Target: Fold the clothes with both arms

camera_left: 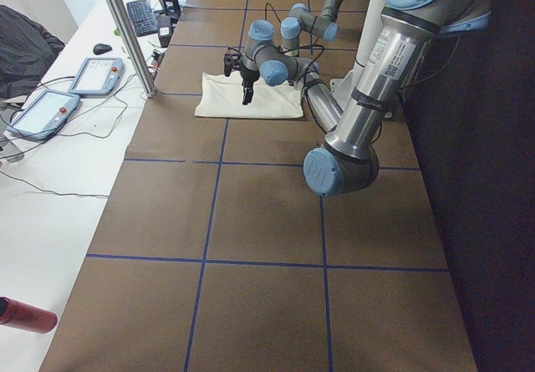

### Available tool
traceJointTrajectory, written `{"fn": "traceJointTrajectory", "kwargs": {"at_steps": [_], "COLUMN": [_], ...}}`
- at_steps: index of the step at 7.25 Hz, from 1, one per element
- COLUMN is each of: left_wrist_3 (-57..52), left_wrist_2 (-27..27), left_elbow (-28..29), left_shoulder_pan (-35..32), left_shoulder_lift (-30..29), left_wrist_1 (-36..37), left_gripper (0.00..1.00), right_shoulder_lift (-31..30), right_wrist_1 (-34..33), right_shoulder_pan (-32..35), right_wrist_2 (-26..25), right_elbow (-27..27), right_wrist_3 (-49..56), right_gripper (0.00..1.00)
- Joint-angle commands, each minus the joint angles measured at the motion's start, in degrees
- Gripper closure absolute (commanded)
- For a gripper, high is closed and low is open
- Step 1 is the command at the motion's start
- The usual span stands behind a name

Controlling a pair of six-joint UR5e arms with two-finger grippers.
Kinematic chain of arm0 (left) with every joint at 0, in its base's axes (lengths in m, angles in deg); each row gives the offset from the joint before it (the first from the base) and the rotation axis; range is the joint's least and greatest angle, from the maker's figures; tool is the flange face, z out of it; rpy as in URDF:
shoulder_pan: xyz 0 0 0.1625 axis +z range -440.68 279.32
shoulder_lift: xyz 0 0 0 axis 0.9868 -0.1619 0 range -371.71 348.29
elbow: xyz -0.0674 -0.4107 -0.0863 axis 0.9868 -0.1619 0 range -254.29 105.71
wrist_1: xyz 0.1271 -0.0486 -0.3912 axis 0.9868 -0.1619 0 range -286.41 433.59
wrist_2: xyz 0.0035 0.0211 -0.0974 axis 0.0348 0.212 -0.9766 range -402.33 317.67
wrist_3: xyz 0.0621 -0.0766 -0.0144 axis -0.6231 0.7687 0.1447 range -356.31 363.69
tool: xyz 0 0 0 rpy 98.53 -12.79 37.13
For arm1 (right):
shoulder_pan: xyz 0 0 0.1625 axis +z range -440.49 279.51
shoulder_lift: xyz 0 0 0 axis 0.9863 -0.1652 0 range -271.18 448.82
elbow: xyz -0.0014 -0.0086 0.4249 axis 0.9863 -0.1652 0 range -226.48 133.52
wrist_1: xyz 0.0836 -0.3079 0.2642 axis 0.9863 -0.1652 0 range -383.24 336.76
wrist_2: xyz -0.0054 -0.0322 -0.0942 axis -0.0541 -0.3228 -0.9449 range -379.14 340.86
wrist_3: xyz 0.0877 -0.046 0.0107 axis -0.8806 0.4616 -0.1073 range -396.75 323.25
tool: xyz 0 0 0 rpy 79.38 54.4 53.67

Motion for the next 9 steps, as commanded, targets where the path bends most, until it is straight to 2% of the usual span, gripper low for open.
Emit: {"fn": "traceJointTrajectory", "kwargs": {"at_steps": [1,9], "left_wrist_3": [1.38,3.05], "left_wrist_2": [0.07,0.25], "left_elbow": [0.15,0.68], "left_shoulder_pan": [1.11,3.13], "left_shoulder_lift": [-0.24,-0.68], "left_wrist_1": [-0.11,-0.19], "left_gripper": [0.0,0.0], "right_shoulder_lift": [-0.22,-2.06], "right_wrist_1": [-1.61,-3.28], "right_shoulder_pan": [0.57,3.91], "right_wrist_2": [-0.11,-0.03], "right_elbow": [0.11,1.68], "right_wrist_3": [0.0,0.8], "right_gripper": [0.0,0.0]}}
